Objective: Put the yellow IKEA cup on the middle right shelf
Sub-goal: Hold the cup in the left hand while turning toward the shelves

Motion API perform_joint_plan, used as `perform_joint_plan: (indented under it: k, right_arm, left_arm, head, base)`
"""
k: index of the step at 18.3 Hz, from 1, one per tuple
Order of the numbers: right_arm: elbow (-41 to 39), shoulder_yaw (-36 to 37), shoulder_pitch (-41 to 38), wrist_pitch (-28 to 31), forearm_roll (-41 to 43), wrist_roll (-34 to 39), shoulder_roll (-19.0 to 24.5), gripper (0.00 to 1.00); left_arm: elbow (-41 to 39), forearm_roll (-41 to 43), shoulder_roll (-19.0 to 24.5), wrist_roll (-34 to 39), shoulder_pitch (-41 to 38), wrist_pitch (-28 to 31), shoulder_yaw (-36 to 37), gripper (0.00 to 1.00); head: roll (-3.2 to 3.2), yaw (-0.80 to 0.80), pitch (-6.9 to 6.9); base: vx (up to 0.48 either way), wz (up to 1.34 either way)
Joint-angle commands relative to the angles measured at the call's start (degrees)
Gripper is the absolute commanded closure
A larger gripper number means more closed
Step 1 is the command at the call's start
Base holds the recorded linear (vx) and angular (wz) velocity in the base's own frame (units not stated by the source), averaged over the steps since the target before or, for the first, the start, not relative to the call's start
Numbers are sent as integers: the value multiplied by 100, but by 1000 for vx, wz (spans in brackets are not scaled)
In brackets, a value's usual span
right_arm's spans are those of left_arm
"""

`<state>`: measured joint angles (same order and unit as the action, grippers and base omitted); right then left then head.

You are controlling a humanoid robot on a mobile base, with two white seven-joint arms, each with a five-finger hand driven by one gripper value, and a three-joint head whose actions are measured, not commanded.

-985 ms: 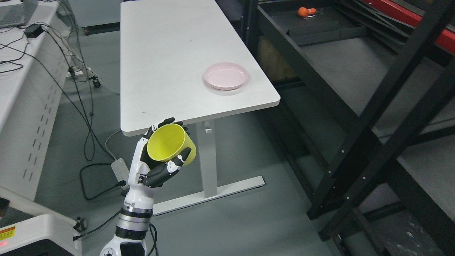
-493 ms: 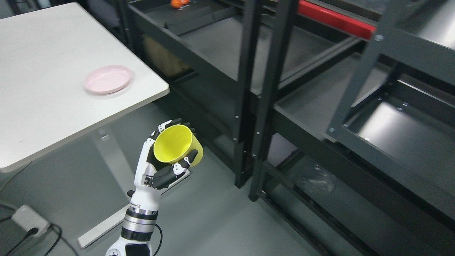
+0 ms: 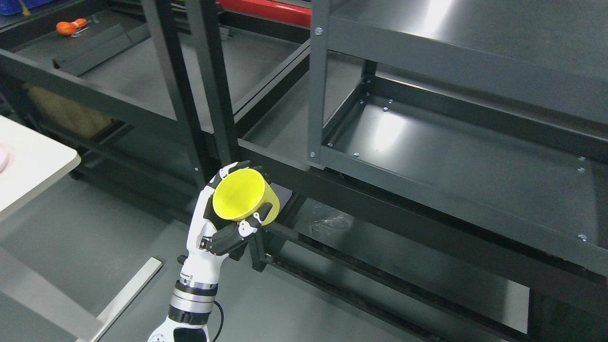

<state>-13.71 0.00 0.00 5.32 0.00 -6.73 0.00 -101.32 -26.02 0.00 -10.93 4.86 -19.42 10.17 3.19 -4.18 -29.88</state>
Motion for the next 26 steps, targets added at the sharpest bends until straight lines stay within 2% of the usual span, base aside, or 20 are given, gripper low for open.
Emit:
perform_joint_plan:
  k: [1, 11, 16, 18, 23, 26]
  right_arm:
    - [0, -97, -80, 4, 141, 5, -100, 1]
    - [0, -97, -80, 4, 141, 5, -100, 1]
    - [0, -97, -80, 4, 141, 5, -100, 1]
    - [0, -97, -80, 4, 141, 5, -100, 1]
    - [0, -97, -80, 4, 141, 5, -100, 1]
    - [0, -105, -80, 4, 141, 5, -100, 1]
  left_arm:
    - [-11, -17, 100, 3, -2, 0, 178, 99]
    - [-2, -193, 100, 3, 15, -141, 450, 99]
    - [-28, -211, 100, -24, 94, -483, 678, 99]
    - [-28, -202, 100, -207, 103, -615, 993, 99]
    - [-37, -193, 100, -525, 321, -852, 2355, 99]
    - [-37, -167, 100, -525, 647, -870, 2752, 99]
  head:
    - [0, 0, 0]
    - [0, 0, 1]
    - [0, 0, 2]
    - [0, 0, 2]
    - [0, 0, 2]
    - [0, 0, 2]
  base:
    - [57, -519]
    - [90, -399]
    - [127, -332]
    - [95, -121]
    - [75, -46]
    - [13, -2]
